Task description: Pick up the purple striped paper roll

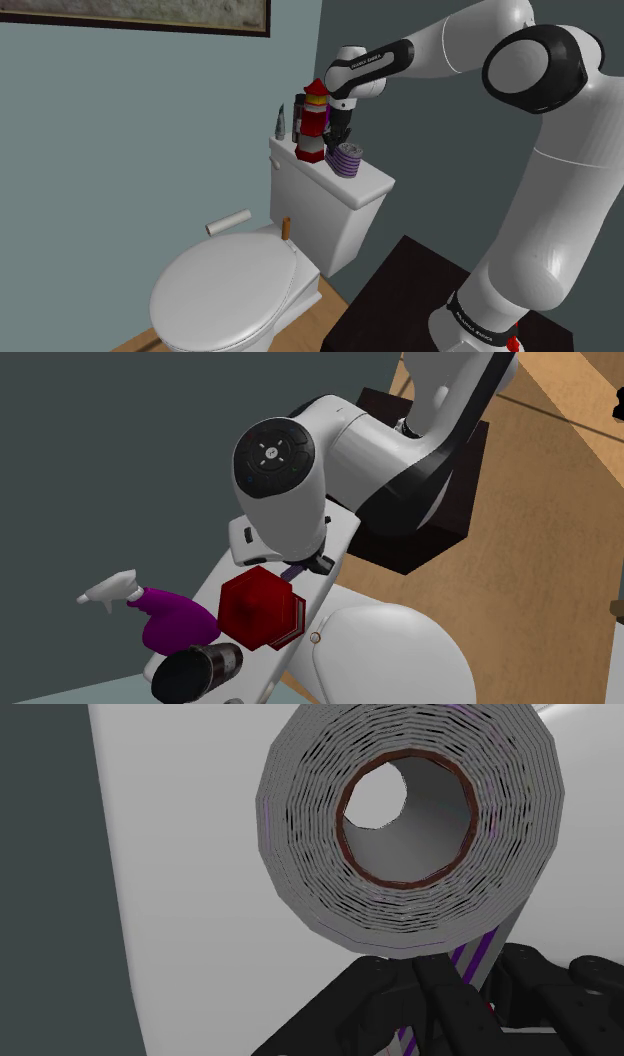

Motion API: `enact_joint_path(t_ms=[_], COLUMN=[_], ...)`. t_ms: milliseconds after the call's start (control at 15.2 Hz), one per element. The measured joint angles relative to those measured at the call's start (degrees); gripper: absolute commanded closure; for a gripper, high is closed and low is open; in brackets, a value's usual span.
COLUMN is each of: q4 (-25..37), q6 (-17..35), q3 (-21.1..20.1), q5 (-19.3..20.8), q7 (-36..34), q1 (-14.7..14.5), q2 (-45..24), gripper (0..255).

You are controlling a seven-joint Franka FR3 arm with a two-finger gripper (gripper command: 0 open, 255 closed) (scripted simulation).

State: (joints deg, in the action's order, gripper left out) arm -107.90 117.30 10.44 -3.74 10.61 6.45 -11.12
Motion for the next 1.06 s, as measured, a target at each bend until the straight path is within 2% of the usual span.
enact_joint_path(t_ms=[1056], q4=[7.6], q6=[-10.4], q3=[0.2], q5=[0.8], q7=[-0.7], q1=[0.0], q2=[2.8], gripper=[255])
